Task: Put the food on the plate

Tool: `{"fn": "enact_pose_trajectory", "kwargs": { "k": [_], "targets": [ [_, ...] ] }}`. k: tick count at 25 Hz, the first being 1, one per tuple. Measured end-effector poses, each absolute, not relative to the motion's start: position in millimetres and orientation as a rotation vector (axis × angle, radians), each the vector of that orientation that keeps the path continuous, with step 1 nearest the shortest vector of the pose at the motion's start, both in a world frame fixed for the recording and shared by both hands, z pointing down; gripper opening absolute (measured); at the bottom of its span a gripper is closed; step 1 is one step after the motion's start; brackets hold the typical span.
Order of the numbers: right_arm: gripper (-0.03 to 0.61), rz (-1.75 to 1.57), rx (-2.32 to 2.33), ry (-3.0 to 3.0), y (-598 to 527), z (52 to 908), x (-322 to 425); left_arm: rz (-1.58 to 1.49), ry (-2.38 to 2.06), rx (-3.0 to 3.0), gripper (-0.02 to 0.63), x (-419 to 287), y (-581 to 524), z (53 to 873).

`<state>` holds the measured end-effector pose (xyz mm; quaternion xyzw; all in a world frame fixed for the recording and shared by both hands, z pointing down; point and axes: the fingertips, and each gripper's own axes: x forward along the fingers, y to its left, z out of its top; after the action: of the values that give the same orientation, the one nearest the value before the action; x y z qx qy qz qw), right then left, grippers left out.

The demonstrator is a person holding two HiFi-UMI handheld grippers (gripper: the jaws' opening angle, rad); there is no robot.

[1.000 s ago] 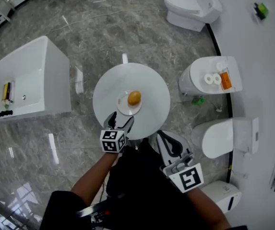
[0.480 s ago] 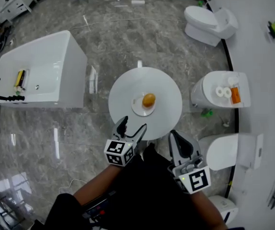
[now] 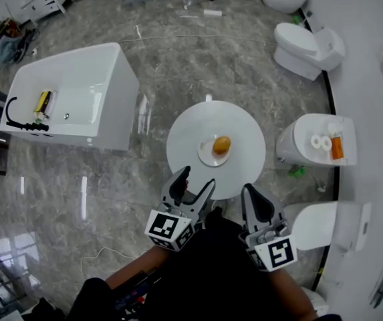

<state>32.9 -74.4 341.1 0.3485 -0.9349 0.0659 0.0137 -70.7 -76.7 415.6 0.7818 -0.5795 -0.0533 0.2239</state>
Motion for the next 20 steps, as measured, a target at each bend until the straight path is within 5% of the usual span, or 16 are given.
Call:
{"fn": "enact_pose_trajectory", "kwargs": {
  "k": [10, 17, 20],
  "targets": [
    [0.005, 0.178, 1.04, -2.936, -76.7, 338.6, 12.8, -0.179, -1.647, 2.24, 0.24, -75.4, -70.0, 375.9],
    [0.005, 0.143, 1.034, -2.946, -79.0, 330.7, 5.0, -0.145, -1.79, 2.272, 0.035, -87.3, -60.0, 353.8],
    [0.005, 0.152, 1.041, -2.951, -77.0, 322.7, 2.1, -0.162, -1.822, 2.285, 0.002, -91.7, -54.8, 343.5]
  ]
}}
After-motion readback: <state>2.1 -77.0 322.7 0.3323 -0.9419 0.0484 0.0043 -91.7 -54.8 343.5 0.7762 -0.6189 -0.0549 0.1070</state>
